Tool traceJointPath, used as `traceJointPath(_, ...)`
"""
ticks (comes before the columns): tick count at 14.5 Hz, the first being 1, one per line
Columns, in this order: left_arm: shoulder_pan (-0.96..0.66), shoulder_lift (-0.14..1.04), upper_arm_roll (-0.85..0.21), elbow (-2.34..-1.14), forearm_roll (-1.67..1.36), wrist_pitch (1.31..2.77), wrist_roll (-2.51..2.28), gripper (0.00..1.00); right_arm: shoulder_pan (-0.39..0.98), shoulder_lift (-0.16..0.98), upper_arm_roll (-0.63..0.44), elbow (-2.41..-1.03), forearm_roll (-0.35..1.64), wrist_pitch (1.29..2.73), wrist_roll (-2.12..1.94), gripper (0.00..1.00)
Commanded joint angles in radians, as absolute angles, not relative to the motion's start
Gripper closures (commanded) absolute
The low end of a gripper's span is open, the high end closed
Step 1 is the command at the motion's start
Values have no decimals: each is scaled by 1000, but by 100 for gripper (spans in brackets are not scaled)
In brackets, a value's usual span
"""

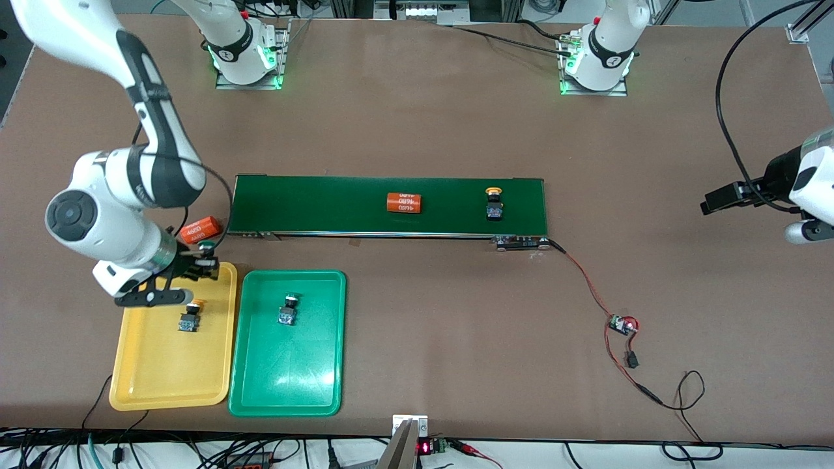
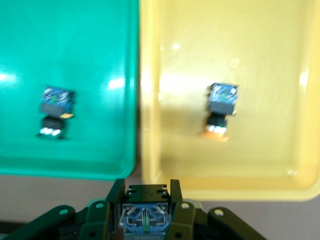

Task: Sort buttons by color to trays
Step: 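Carry the green button over the trays to the green tray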

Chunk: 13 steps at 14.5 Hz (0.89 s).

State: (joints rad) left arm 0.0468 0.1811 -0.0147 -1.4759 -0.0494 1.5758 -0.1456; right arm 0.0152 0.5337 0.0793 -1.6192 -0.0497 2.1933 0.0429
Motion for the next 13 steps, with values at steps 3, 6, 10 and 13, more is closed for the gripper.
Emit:
traceJointPath(3, 23, 179, 3, -1423, -48, 1505, -129, 0, -34, 673, 91, -1528, -61, 2307, -8, 83)
traceJointPath(6, 31, 179, 3, -1431, -48, 1514, -86, 0, -58, 732, 83, -1490, -64, 2313, -17, 83)
traceJointPath(10, 38, 195, 6, -1416, -64, 1526, 5, 0, -60, 742, 83, -1491, -64, 2333, -23, 73)
traceJointPath(13, 40, 152, 3, -1414, -54, 1523, 9, 0, -54, 741, 83, -1491, -64, 2333, -21, 74)
